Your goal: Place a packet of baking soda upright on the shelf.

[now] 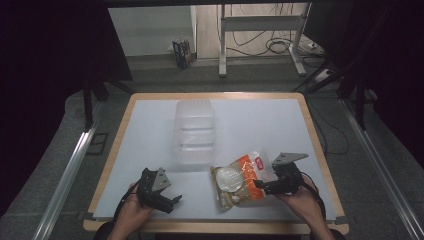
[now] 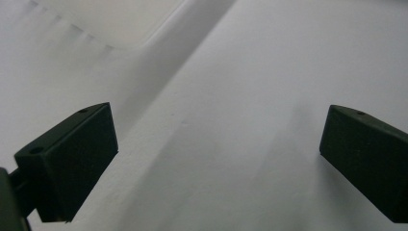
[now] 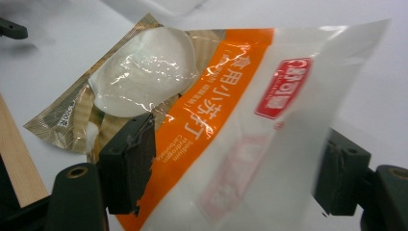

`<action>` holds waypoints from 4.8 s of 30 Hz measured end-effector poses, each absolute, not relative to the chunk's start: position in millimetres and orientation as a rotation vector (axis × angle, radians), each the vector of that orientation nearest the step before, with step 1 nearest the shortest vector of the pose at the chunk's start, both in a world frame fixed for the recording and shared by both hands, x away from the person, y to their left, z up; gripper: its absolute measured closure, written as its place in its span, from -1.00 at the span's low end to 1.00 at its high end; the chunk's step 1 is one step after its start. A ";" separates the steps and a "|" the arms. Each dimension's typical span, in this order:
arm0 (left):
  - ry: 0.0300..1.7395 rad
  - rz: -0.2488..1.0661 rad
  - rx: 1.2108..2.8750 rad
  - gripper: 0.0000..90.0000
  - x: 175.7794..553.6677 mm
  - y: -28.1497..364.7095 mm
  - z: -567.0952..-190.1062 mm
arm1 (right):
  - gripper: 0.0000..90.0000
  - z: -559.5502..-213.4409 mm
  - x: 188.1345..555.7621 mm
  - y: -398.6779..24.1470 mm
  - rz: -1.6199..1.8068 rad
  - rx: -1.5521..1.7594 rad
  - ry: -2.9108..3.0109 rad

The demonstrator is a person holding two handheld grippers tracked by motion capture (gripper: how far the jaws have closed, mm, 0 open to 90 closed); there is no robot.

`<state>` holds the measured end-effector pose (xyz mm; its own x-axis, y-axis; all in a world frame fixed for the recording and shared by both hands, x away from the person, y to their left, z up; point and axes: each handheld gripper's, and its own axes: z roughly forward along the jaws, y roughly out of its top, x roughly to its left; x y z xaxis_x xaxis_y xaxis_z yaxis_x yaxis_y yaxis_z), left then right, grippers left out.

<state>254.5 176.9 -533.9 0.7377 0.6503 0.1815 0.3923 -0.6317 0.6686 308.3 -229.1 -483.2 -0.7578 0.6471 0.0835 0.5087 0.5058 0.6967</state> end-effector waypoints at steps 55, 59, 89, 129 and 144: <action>0.791 0.544 2.255 -1.00 253.8 182.4 -529.4 | 0.97 -406.3 339.6 -184.5 1.139 0.783 2.624; 0.786 0.539 2.256 -1.00 254.0 183.6 -528.5 | 0.97 -401.7 345.3 -183.7 1.130 0.779 2.608; 0.767 0.433 2.199 -1.00 254.0 187.2 -524.5 | 0.97 -358.4 409.5 -166.5 1.098 0.804 2.525; 0.755 0.388 2.190 -1.00 252.9 187.0 -523.0 | 0.97 -343.5 482.4 -54.7 1.108 0.704 2.577; 0.747 0.406 2.204 -1.00 251.7 186.2 -522.6 | 0.97 -364.4 493.6 -3.7 1.090 0.645 2.654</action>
<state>251.7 186.2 -522.6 0.7782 0.6258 0.0522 0.3844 -0.5405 0.7484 493.6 -3.7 -364.4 -0.8846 0.4660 -0.0197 0.3177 0.6329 0.7061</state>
